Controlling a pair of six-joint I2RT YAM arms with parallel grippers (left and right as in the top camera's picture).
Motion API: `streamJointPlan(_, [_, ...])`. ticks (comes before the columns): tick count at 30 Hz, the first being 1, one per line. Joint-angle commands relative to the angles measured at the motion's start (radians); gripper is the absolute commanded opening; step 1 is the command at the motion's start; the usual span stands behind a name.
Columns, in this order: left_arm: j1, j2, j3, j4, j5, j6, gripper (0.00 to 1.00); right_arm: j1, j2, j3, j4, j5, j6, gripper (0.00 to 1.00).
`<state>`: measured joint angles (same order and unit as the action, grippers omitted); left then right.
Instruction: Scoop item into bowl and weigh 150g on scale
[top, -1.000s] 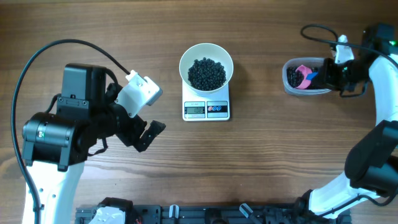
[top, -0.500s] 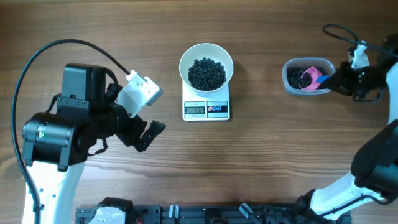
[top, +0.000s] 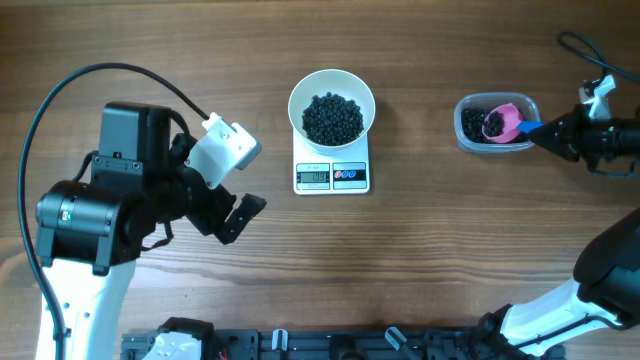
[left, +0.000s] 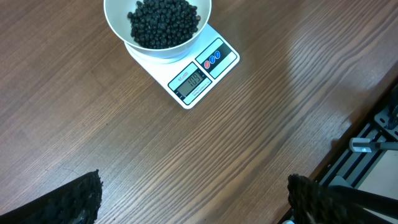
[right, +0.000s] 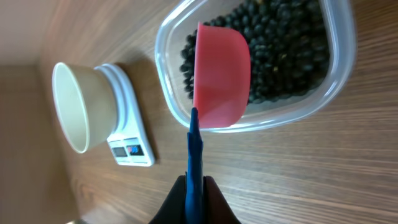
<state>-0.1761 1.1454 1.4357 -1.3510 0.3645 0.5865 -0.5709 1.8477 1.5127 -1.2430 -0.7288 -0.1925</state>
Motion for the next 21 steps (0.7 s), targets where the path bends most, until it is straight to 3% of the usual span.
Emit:
streamJointPlan(1, [0.007,-0.003,0.016,-0.001,0.012,0.012,1.0,-0.003,0.018,-0.006,-0.015,-0.115,-0.044,0.05])
streamJointPlan(10, [0.007,-0.003,0.016,-0.001,0.012,0.011,1.0,0.009,-0.016,-0.005,-0.014,-0.295,-0.044,0.04])
streamJointPlan(21, [0.007,-0.004,0.016,-0.001,0.012,0.011,1.0,0.175,-0.114,-0.005,0.03,-0.298,0.013,0.05])
